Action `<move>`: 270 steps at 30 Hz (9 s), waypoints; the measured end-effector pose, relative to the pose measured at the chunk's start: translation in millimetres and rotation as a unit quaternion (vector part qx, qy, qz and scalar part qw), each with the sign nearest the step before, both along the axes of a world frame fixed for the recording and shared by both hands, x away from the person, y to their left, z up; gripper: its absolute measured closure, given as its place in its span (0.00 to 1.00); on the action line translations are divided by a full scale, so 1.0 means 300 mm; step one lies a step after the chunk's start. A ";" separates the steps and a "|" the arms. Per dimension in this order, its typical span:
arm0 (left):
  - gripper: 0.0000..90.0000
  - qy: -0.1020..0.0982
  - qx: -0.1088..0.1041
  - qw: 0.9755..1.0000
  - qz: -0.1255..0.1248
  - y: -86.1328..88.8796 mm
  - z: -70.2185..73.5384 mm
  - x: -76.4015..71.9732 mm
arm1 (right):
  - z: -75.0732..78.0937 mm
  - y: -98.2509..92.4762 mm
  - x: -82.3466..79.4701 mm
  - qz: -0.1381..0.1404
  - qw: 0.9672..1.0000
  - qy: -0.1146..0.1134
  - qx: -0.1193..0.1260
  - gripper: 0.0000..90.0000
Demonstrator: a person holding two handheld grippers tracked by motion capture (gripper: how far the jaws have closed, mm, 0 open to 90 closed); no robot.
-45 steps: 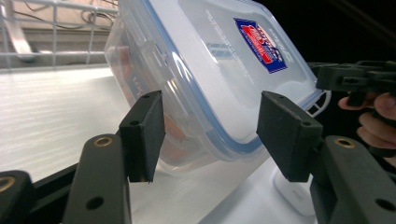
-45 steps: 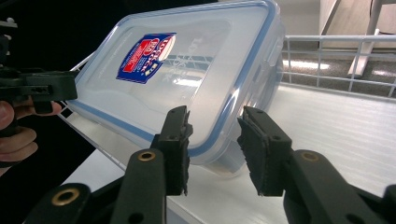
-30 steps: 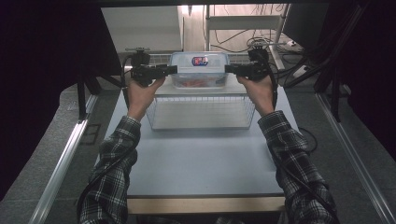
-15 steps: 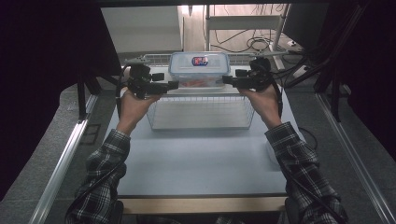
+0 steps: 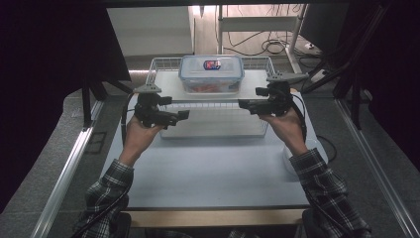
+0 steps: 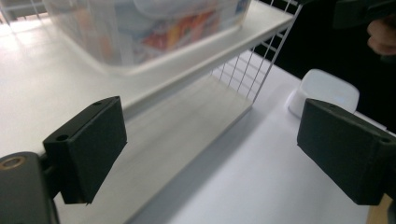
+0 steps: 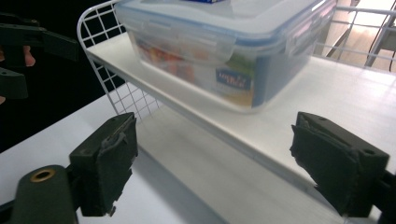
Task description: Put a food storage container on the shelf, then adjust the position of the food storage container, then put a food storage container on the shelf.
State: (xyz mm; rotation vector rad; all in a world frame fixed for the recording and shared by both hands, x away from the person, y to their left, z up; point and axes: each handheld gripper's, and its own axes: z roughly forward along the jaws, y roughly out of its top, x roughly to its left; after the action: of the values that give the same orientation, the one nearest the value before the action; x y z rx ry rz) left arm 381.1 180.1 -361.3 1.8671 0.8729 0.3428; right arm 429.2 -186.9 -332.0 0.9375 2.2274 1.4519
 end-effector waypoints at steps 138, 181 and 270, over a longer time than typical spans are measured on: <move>0.06 0.021 0.098 0.994 0.035 0.037 -0.506 -0.350 | -0.470 -0.407 -0.234 -0.109 0.980 0.124 -0.112 1.00; 0.06 0.030 0.106 0.994 0.025 0.026 -0.513 -0.348 | -0.484 -0.038 -0.315 0.053 0.990 0.099 -0.086 0.89; 0.52 0.172 -0.027 0.981 -0.082 -0.164 -0.476 -0.239 | -0.497 0.030 -0.303 0.086 0.971 0.215 -0.052 0.53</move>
State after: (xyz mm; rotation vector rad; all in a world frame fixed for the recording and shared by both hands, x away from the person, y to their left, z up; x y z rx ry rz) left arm 309.5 130.7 -504.1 1.9634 0.9379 -0.1089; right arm 338.3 -178.1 -481.1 1.1357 2.7281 1.2776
